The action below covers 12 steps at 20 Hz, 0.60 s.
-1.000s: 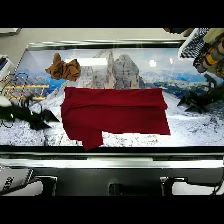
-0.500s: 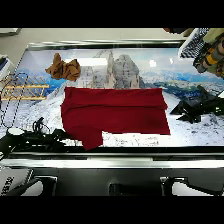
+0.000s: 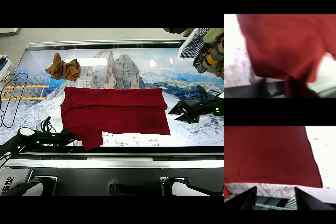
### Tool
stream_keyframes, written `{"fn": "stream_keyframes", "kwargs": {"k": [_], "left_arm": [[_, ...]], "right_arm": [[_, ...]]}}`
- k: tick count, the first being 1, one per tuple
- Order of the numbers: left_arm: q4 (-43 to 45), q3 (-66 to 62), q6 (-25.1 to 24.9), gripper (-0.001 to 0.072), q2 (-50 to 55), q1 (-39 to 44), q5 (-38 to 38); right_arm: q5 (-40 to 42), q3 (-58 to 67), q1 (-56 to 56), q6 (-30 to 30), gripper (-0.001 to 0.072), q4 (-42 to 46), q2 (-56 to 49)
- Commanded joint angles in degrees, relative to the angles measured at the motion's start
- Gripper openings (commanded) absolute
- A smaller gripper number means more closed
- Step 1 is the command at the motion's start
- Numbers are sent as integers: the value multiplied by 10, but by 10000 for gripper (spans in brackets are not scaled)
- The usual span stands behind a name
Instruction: Fold the clothes and pants, and hang the long-sleeved shirts on hangers.
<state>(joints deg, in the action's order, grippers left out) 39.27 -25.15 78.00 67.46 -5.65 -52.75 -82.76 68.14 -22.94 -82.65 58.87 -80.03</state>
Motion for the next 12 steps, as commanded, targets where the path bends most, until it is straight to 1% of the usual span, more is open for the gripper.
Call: {"fn": "stream_keyframes", "kwargs": {"k": [1, 2, 3, 4, 6, 7, 9, 12], "left_arm": [[-7, 0, 6, 177, 4, 14, 19], [-7, 0, 6, 178, 4, 13, 19], [-7, 0, 6, 154, 4, 13, 18], [-7, 0, 6, 23, 4, 13, 18], [-7, 0, 6, 17, 3, 13, 18], [-7, 0, 6, 17, 2, 13, 18], [-7, -1, 5, 17, 2, 13, 12], [-7, -1, 4, 17, 2, 13, 10]], "right_arm": [[3, 0, 0, 2, 516, -2, 13], [4, 0, 0, 4, 516, -2, 19], [2, 0, 0, 4, 516, -2, 26], [1, 0, -1, 7, 516, -2, 36], [8, 0, -5, 11, 512, 2, 64], [12, 1, -14, 14, 479, 8, 77], [8, 1, -57, 8, 476, 7, 87], [-1, -14, -121, 13, 484, -7, 73]]}}
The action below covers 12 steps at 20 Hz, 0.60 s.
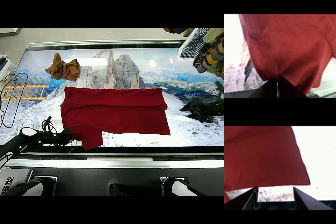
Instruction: Fold the clothes and pants, and hang the long-sleeved shirts on hangers.
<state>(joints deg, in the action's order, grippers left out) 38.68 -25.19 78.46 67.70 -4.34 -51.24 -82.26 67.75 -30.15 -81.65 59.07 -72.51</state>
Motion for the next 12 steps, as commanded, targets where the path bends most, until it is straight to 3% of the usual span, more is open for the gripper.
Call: {"fn": "stream_keyframes", "kwargs": {"k": [1, 12], "left_arm": [[-1, -1, -1, 17, 0, 0, -5], [-1, -1, 0, 18, 0, 0, -10]], "right_arm": [[-10, -22, -53, 12, 500, -9, -12], [94, -181, -52, 134, 494, -68, -90]]}}
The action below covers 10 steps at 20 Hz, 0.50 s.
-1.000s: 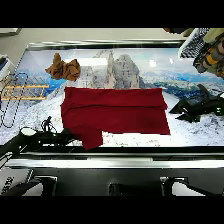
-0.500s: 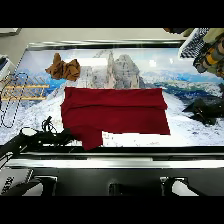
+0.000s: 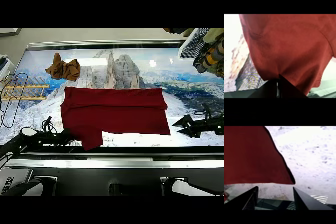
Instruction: Fold the clothes and pants, and hang the long-sleeved shirts on hangers.
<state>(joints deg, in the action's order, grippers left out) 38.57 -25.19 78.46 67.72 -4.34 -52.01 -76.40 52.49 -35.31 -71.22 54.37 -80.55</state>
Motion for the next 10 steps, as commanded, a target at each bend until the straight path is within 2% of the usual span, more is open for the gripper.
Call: {"fn": "stream_keyframes", "kwargs": {"k": [1, 6, 10], "left_arm": [[0, -1, 0, 17, -1, 0, -2], [0, -1, 0, 18, -1, 0, -2], [0, -1, 0, 17, -1, 0, -2]], "right_arm": [[41, -32, -1, 31, 487, -21, -12], [40, -35, 3, 31, 479, -33, -37], [70, -37, 64, 10, 478, -25, -51]]}}
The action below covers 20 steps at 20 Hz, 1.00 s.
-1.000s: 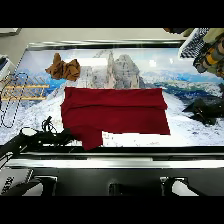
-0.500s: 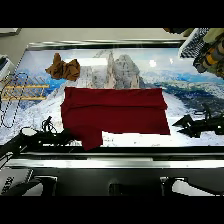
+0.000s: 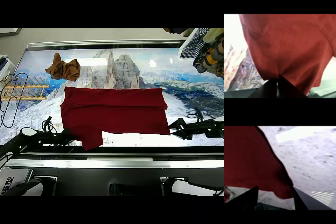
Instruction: Fold the clothes and pants, and hang the long-sleeved shirts on hangers.
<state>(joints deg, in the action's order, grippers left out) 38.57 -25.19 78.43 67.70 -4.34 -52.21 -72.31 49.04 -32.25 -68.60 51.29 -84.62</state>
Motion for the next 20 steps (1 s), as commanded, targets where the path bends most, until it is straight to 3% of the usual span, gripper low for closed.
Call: {"fn": "stream_keyframes", "kwargs": {"k": [1, 2, 3, 4, 5, 11, 16, 20], "left_arm": [[0, -1, 0, 17, 0, 0, 0], [0, -1, 0, 17, 0, 0, 0], [0, -1, 0, 17, 0, 0, 0], [0, -1, 0, 18, 0, 0, -2], [0, -3, 0, 17, 0, 0, -9], [21, -65, 9, 16, -23, -84, -210], [125, -99, 104, 16, -144, -110, -326], [120, -105, 161, 16, -210, -110, -348]], "right_arm": [[40, -2, 50, -26, 445, 6, -10], [45, -2, 63, -29, 351, 3, -10], [45, -2, 71, -34, 308, 0, -10], [40, -2, 77, -34, 135, -5, -10], [29, -2, 77, -34, 33, -13, -8], [-46, -2, 76, -88, 23, -3, 78], [-129, -2, 76, -170, 23, 114, 188], [-140, -2, 76, -184, 23, 130, 251]]}}
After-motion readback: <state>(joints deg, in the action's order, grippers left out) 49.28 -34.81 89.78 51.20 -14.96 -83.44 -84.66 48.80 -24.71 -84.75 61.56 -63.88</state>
